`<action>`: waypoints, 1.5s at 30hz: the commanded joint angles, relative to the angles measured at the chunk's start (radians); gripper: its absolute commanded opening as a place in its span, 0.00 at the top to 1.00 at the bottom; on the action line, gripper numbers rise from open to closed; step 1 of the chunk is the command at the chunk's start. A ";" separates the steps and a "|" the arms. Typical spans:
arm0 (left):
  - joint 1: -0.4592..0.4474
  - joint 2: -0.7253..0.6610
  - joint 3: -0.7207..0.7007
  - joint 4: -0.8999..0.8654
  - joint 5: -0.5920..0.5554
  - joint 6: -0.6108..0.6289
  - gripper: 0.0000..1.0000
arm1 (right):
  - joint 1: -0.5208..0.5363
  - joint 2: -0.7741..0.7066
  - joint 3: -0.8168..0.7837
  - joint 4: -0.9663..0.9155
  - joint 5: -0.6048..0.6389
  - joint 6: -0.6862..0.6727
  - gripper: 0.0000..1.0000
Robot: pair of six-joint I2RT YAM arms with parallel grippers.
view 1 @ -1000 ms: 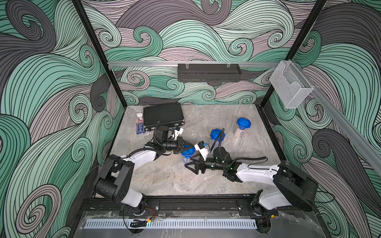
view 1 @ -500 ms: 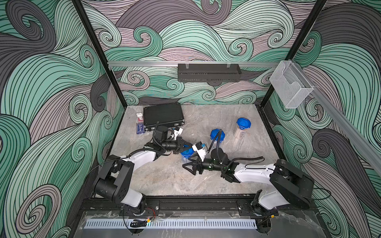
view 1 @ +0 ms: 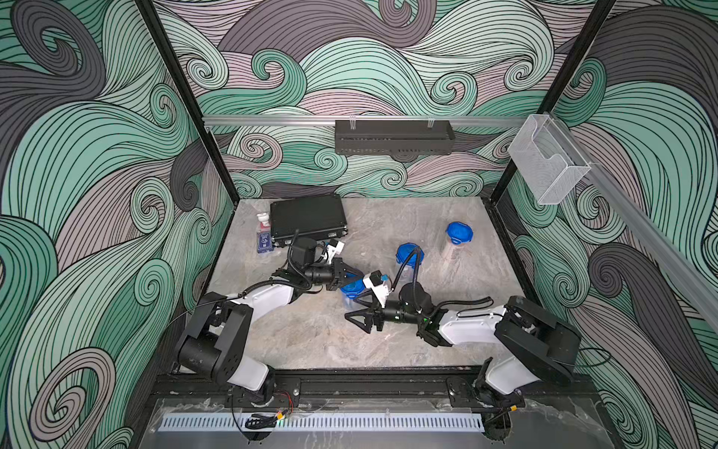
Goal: Take out toiletry kits
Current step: Unfasten the latch on the container.
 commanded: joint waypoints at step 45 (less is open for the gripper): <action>-0.014 -0.116 0.223 -0.613 -0.184 0.158 0.82 | -0.022 -0.470 -0.007 -0.461 -0.205 -0.433 0.08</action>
